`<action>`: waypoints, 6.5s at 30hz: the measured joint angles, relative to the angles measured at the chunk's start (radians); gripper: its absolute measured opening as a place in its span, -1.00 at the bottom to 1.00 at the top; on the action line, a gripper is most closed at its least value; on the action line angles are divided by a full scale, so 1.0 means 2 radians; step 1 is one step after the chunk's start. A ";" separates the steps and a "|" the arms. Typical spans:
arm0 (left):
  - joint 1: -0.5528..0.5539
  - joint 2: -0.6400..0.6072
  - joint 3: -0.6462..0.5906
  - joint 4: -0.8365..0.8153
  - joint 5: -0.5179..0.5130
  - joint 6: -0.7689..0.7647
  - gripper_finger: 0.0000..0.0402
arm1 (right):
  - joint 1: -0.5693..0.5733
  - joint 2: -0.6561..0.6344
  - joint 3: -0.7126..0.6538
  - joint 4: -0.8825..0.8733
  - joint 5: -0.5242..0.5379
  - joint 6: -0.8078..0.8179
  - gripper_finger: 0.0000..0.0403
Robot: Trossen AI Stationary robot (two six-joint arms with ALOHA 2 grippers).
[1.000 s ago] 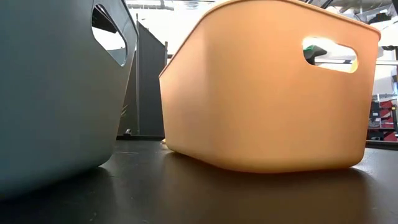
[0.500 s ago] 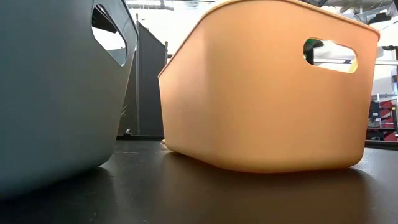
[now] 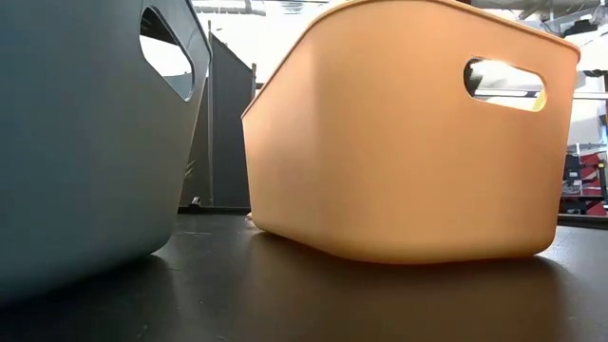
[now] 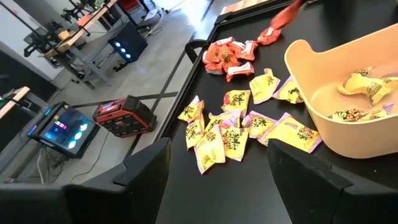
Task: Sort candy
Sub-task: Put the orange chocolate into the orange bin, then put the yellow chocolate into the orange bin
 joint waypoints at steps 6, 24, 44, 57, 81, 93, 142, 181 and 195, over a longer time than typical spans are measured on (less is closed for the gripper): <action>0.000 0.003 0.000 0.000 0.000 -0.009 0.30 | 0.123 -0.071 0.054 -0.009 -0.086 -0.007 -1.00; 0.027 0.010 0.000 -0.002 0.000 -0.023 0.30 | 0.398 -0.107 0.011 -0.014 -0.149 0.385 -0.86; 0.169 0.027 0.017 -0.075 0.231 -0.119 0.30 | 0.342 -0.089 0.031 0.005 -0.041 0.135 0.21; 0.241 0.180 0.050 -0.352 0.499 -0.153 0.30 | 0.243 -0.140 0.050 0.021 0.147 -0.186 0.18; 0.072 0.073 -0.027 -0.366 0.541 -0.351 0.02 | 0.003 -0.143 0.050 0.323 0.096 -0.541 0.18; 0.118 0.082 -0.056 -0.270 0.508 -0.306 -0.03 | -0.051 -0.143 0.050 0.368 0.083 -0.560 0.18; 0.479 0.510 0.317 -0.161 0.526 0.116 0.08 | -0.349 -0.215 -0.166 0.185 -0.128 -0.456 0.18; 0.466 0.606 0.354 -0.129 0.506 -0.024 0.43 | -0.208 -0.281 -0.166 0.240 -0.124 -0.413 0.18; 0.465 0.605 0.353 -0.123 0.505 -0.021 -0.78 | -0.207 -0.281 -0.166 0.244 -0.124 -0.391 0.18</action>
